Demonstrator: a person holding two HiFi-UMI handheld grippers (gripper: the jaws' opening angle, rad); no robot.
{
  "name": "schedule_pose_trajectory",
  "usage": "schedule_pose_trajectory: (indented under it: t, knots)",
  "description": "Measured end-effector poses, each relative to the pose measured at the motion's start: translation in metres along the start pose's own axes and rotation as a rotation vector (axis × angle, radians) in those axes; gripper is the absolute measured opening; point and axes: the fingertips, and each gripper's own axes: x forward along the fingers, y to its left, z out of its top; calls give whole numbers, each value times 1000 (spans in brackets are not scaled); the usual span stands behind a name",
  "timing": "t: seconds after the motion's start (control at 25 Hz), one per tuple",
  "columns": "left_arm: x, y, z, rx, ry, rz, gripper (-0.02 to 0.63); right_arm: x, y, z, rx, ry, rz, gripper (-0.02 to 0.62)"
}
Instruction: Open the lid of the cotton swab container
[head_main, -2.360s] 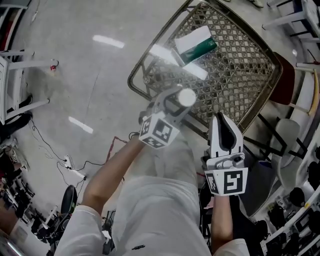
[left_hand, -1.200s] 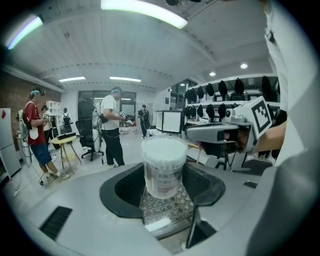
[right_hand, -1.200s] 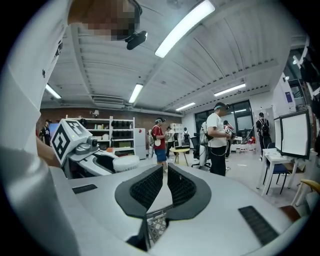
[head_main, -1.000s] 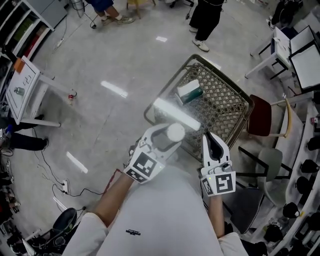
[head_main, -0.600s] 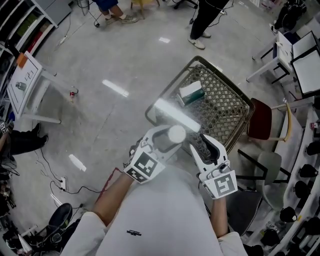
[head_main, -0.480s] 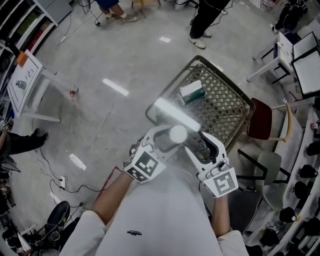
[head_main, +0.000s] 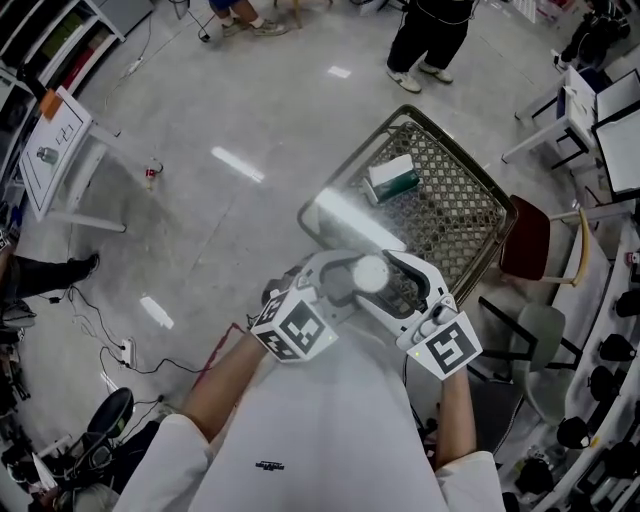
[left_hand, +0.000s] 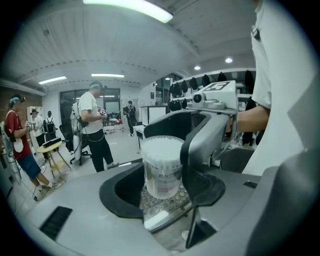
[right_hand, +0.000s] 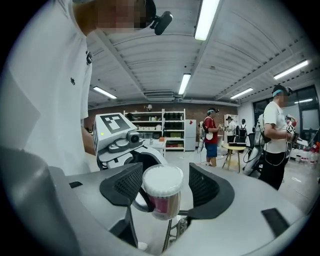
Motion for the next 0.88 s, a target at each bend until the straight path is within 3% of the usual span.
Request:
schedule_pose_trajectory:
  t: [0.2, 0.52, 0.88]
  knots:
    - [-3, 4, -2, 54, 16, 20, 232, 8, 2, -1, 1, 4, -21, 256]
    - [-14, 9, 3, 77, 3, 20, 229, 13, 3, 9, 59, 7, -1, 252]
    - [-13, 8, 10, 54, -53, -23, 227, 9, -3, 13, 90, 19, 7, 250]
